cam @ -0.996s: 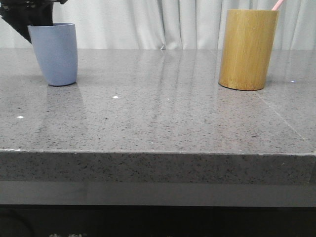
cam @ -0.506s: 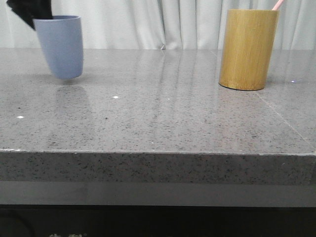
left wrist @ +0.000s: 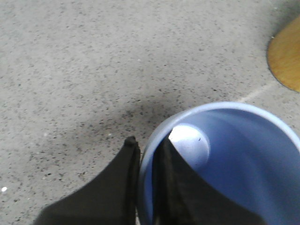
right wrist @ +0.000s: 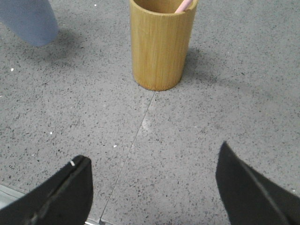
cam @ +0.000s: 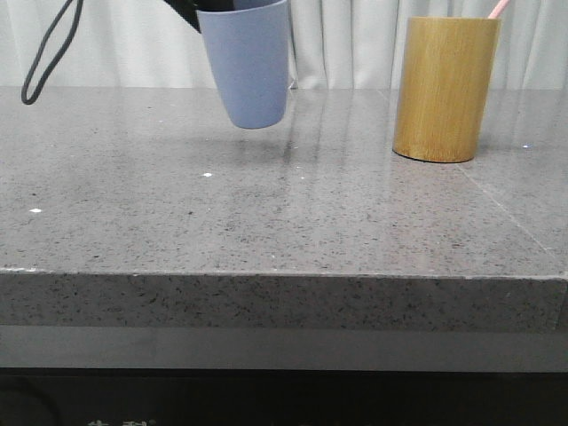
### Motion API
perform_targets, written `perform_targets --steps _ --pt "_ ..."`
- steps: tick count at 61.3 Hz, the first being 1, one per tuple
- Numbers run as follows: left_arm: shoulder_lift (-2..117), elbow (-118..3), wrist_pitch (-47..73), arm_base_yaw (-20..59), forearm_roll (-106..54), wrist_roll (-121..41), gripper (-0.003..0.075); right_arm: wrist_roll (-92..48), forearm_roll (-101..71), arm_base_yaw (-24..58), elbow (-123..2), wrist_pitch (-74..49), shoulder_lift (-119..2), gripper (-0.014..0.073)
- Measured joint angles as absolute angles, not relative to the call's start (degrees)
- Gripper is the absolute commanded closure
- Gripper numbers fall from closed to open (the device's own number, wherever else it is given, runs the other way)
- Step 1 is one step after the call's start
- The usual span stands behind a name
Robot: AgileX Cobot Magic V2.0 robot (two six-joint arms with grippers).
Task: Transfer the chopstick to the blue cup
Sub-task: 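Lift the blue cup with the left gripper and carry it toward the bamboo holder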
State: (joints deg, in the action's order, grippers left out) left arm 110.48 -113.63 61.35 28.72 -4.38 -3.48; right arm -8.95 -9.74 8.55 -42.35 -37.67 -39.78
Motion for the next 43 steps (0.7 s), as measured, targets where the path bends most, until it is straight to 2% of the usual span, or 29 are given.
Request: perform_targets --steps 43 --pt "111.60 -113.76 58.41 30.15 -5.36 -3.48 0.0739 -8.95 -9.74 8.55 -42.35 -39.20 -39.78 0.0036"
